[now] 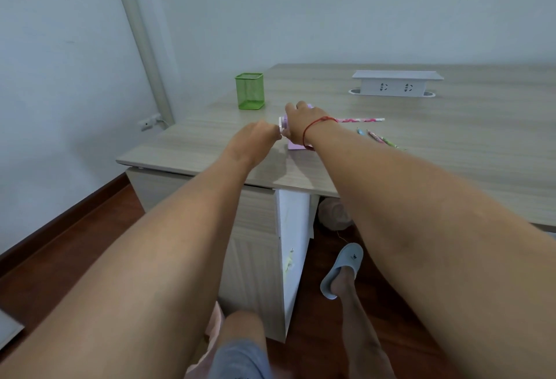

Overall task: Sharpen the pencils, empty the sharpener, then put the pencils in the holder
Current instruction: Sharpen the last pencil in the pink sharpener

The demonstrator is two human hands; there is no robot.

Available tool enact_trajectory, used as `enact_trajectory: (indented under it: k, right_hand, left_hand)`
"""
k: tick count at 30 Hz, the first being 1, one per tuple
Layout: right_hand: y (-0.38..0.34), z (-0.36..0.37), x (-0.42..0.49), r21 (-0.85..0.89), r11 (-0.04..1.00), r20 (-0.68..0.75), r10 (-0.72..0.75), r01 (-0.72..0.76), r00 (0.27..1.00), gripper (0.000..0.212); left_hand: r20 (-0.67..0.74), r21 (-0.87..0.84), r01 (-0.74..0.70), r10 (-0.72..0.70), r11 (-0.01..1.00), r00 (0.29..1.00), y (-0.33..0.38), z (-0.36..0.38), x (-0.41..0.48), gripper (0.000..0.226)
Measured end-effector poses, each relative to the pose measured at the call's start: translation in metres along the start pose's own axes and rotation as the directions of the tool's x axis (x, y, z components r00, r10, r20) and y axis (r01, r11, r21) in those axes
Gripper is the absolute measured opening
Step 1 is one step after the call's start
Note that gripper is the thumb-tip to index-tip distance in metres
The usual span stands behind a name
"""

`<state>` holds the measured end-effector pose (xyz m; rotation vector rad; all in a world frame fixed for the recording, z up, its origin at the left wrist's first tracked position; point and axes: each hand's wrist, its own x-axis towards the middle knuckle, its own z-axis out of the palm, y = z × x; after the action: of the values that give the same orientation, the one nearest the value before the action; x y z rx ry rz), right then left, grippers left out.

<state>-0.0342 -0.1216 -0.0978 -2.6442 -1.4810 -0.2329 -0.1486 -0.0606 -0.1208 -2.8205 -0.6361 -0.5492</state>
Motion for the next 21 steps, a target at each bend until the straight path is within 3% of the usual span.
enact_trajectory:
  k: [9,15,21]
  right_hand:
    - [0.005,-0.002,0.004,-0.028,0.999,0.007,-0.041,0.042,0.999,0.047]
    - [0.009,0.0,0.002,-0.041,0.996,-0.034,-0.08,0.078,0.996,0.046]
    - [0.011,0.001,-0.001,-0.014,0.994,-0.083,-0.107,0.106,0.991,0.045]
  left_hand:
    - [0.133,0.183,-0.021,-0.004,0.983,0.991,-0.002,0.032,0.011,0.025]
    - [0.202,0.182,-0.08,0.043,0.98,0.978,-0.014,0.037,0.029,0.026]
    - [0.21,0.184,-0.043,0.004,0.982,0.978,-0.017,0.026,0.049,0.027]
